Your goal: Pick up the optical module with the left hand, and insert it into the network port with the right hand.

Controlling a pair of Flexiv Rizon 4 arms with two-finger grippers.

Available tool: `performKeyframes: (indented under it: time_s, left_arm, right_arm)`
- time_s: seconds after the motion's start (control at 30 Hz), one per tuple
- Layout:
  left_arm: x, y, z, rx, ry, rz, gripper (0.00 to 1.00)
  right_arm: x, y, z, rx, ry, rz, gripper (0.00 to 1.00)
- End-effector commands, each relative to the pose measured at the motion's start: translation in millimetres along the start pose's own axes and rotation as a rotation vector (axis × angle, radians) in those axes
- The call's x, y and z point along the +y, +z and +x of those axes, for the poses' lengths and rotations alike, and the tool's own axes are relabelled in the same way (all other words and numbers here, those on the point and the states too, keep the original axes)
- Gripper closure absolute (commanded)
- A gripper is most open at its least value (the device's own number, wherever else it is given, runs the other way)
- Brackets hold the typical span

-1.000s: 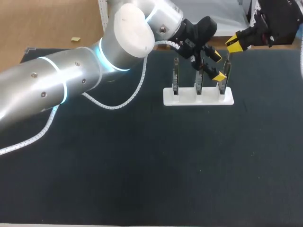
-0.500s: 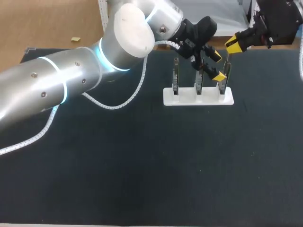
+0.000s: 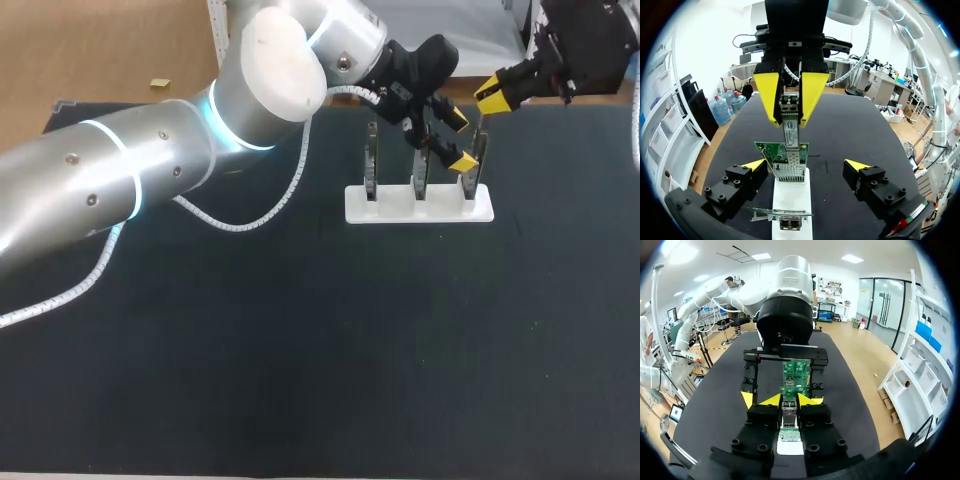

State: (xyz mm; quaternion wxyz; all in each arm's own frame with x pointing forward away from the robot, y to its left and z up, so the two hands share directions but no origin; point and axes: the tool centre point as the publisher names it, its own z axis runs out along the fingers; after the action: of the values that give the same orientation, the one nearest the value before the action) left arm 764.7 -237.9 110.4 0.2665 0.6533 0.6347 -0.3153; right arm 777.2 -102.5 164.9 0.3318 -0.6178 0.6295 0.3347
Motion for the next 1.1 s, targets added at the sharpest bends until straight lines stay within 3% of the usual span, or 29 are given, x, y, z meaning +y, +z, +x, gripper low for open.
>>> performKeyframes:
  time_s: [0.03, 0.63, 0.67, 0.7, 0.87, 1.1]
  left_arm:
    - [2.1, 0.1, -1.6, 0.007, -0.002, 0.004, 0.00]
    - [2.1, 0.1, -1.6, 0.007, -0.002, 0.004, 0.00]
    - [2.1, 0.1, -1.6, 0.007, -0.002, 0.004, 0.00]
    - [2.1, 0.1, -1.6, 0.007, -0.002, 0.004, 0.00]
    - [2.1, 0.1, -1.6, 0.007, -0.002, 0.004, 0.00]
    - [2.1, 0.1, -1.6, 0.007, -0.002, 0.004, 0.00]
  right_arm:
    - [0.7, 1.5, 0.6, 0.003, 0.003, -0.001, 1.00]
    - [1.9, 5.4, 6.1, 0.009, 0.019, -0.006, 1.00]
    - [1.9, 5.4, 6.1, 0.009, 0.019, -0.007, 0.65]
    - [2.3, 5.4, 6.2, 0.012, 0.018, -0.013, 0.00]
    - [4.2, 2.9, 3.4, 0.009, 0.015, -0.014, 0.00]
    - [4.8, -11.4, -6.2, -0.078, 0.041, -0.017, 0.00]
